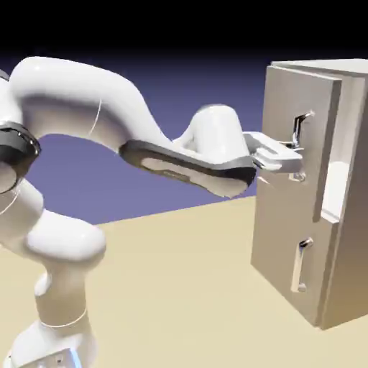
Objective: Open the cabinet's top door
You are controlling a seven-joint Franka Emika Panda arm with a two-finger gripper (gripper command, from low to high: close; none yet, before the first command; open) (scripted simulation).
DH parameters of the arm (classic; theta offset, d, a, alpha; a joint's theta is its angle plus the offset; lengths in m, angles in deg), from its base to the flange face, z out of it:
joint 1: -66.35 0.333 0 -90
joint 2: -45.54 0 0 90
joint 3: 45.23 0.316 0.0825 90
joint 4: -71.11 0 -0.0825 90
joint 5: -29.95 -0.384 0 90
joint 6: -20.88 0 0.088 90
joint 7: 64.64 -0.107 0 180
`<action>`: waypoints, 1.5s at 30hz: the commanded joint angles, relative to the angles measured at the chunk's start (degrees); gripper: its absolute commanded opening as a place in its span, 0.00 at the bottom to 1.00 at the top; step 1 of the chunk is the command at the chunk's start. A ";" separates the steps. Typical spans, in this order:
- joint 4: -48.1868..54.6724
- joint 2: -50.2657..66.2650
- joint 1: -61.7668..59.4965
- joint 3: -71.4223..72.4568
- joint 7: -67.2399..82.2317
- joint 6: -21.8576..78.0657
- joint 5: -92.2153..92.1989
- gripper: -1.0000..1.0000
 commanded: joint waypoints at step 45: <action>-16.38 -6.94 -29.72 71.06 30.17 54.24 -88.73 0.00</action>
